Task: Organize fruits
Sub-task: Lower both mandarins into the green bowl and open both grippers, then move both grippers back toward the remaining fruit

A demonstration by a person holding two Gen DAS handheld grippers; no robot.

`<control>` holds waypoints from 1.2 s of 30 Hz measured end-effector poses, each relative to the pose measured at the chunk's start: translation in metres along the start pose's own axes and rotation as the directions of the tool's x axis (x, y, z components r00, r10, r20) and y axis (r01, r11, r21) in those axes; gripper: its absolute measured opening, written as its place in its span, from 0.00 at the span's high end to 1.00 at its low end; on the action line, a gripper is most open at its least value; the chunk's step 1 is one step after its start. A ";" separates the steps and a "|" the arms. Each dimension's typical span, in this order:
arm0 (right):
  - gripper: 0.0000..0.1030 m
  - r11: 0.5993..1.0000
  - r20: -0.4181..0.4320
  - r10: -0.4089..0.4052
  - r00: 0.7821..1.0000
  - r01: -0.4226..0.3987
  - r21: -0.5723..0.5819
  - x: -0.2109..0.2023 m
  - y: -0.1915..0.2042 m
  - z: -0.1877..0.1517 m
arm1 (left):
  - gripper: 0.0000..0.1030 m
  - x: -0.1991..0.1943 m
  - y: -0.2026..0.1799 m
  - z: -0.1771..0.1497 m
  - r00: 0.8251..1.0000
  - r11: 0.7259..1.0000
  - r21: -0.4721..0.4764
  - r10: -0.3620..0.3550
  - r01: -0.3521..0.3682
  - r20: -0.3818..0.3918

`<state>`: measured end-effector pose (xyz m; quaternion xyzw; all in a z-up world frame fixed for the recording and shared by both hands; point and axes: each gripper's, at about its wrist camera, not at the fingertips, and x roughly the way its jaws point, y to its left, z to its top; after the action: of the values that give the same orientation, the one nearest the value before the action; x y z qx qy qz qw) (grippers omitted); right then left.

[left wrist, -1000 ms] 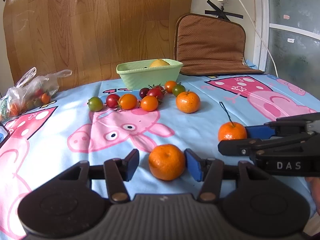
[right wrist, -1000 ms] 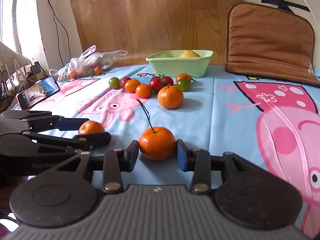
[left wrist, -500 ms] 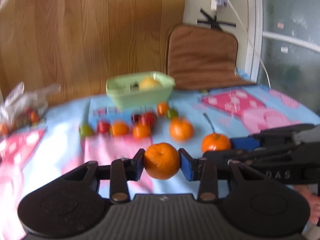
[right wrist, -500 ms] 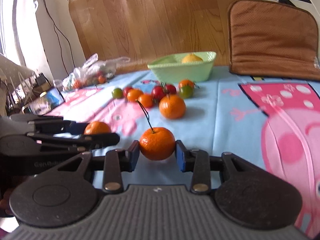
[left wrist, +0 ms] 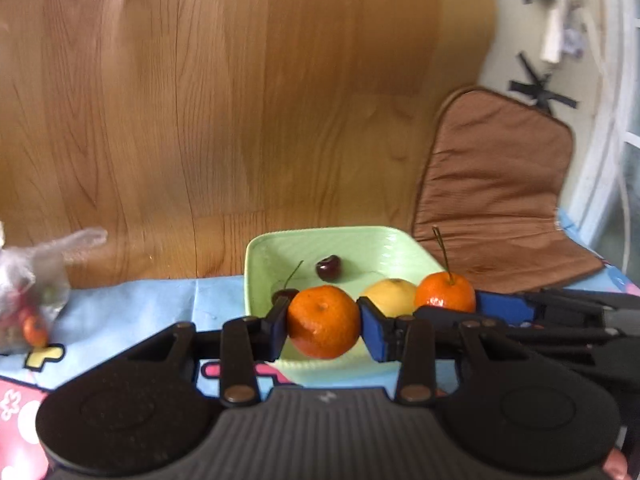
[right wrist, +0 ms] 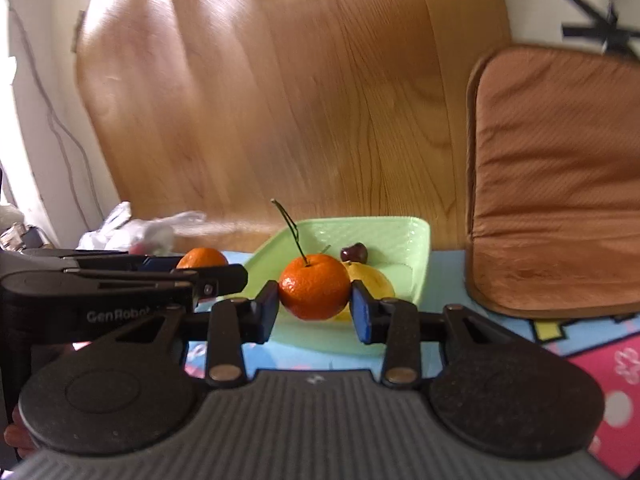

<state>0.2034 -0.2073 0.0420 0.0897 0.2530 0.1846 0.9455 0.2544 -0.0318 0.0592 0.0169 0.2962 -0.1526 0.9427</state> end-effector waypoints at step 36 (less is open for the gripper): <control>0.60 0.979 -0.045 0.148 0.988 -0.140 0.146 0.033 -0.005 0.009 | 0.54 -0.099 0.048 -0.071 0.999 0.977 -0.214 0.028 -0.022 0.027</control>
<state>0.2360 -0.1997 0.0333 0.1696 0.2847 0.2365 0.9134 0.1524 0.0506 0.0535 -0.0830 0.2965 -0.1084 0.9452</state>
